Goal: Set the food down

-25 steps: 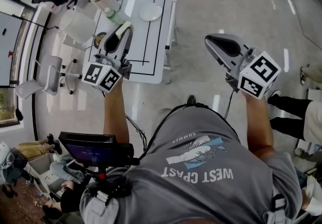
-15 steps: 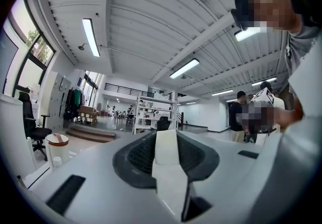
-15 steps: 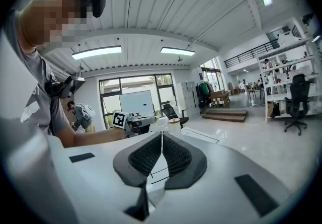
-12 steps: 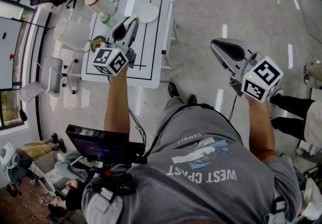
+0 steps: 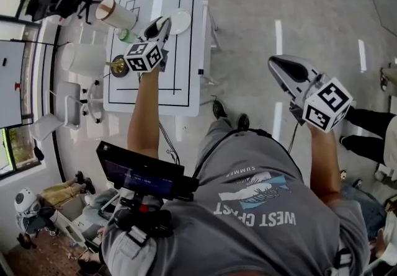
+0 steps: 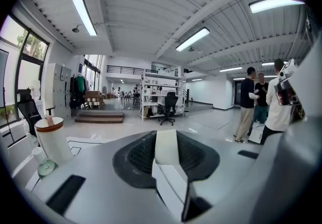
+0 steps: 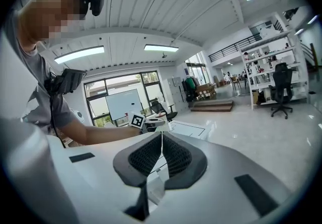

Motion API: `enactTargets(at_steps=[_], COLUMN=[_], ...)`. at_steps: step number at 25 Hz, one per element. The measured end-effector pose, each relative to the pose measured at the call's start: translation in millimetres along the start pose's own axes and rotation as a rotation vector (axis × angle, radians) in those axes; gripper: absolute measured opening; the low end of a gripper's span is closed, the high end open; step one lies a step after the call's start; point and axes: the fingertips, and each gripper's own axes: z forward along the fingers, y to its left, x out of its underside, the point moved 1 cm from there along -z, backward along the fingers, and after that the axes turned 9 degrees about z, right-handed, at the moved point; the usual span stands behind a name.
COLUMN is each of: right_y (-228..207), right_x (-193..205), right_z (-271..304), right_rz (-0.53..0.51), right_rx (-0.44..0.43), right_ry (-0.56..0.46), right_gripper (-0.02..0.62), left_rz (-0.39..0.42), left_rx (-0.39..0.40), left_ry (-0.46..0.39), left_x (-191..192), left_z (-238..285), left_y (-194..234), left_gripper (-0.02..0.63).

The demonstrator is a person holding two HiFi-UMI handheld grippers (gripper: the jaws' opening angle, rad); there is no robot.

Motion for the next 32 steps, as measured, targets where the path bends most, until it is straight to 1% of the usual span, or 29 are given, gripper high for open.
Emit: enactTargets(at_steps=[5, 12, 16, 23, 29, 32], right_y=[-17, -30, -38, -49, -55, -56], right_x=[10, 17, 23, 31, 37, 39], right_z=[-3, -3, -2, 0, -1, -2], right_rz=[0.035, 0.073, 0.1, 0.137, 0.16, 0.167], right_rx=[0.049, 0.112, 0.152, 0.213, 0.254, 0.268], right_ry=[0.005, 0.011, 0.019, 0.03, 0.034, 0.035], right_gripper=[0.008, 0.008, 0.008, 0.008, 0.008, 0.008], left_rz=[0.014, 0.049, 0.093, 0.249, 0.413, 0.477], left_rx=[-0.006, 0.0, 0.006, 0.048, 0.094, 0.11], left_ry=[0.095, 0.228, 0.303, 0.449, 0.554, 0.605], left_x=[33, 77, 101, 140, 165, 179], left_z=[38, 83, 105, 137, 157, 161], left_y=[24, 54, 67, 80, 81, 83], left_gripper=[0.104, 0.104, 0.104, 0.104, 0.104, 0.104])
